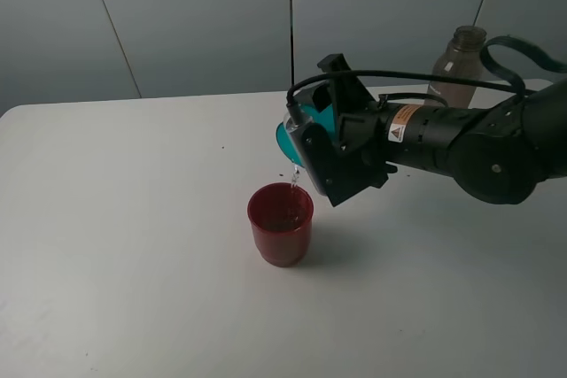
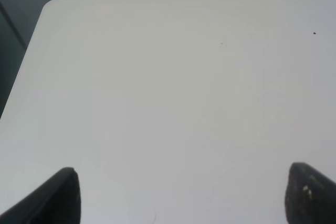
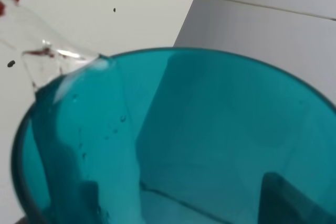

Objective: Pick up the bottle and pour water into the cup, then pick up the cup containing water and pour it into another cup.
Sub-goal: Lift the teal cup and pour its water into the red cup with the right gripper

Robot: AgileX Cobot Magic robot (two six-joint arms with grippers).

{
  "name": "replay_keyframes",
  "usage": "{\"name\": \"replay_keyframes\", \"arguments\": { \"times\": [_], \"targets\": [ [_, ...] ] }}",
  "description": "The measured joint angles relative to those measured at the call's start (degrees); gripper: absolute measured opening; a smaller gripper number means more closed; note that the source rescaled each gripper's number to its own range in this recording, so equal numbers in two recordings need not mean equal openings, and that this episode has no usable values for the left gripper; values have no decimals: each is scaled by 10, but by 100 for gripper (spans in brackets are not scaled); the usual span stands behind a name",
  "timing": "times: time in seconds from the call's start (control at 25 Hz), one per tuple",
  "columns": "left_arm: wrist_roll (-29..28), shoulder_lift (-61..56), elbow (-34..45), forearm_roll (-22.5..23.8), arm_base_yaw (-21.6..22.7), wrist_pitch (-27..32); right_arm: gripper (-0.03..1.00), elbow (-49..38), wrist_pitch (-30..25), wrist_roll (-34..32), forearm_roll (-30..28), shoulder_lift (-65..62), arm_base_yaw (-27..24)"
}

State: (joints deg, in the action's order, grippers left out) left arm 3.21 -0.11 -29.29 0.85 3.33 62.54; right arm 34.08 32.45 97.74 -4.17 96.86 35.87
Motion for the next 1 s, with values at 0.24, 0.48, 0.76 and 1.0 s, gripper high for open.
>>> {"name": "replay_keyframes", "arguments": {
  "times": [0.24, 0.48, 0.76, 1.0],
  "targets": [
    [0, 0, 0, 0, 0, 0, 7, 0, 11, 29, 5, 0, 14],
    [0, 0, 0, 0, 0, 0, 7, 0, 12, 36, 5, 0, 18],
    [0, 0, 0, 0, 0, 0, 7, 0, 12, 37, 5, 0, 24],
    [0, 0, 0, 0, 0, 0, 7, 0, 12, 37, 5, 0, 24]
  ]
}}
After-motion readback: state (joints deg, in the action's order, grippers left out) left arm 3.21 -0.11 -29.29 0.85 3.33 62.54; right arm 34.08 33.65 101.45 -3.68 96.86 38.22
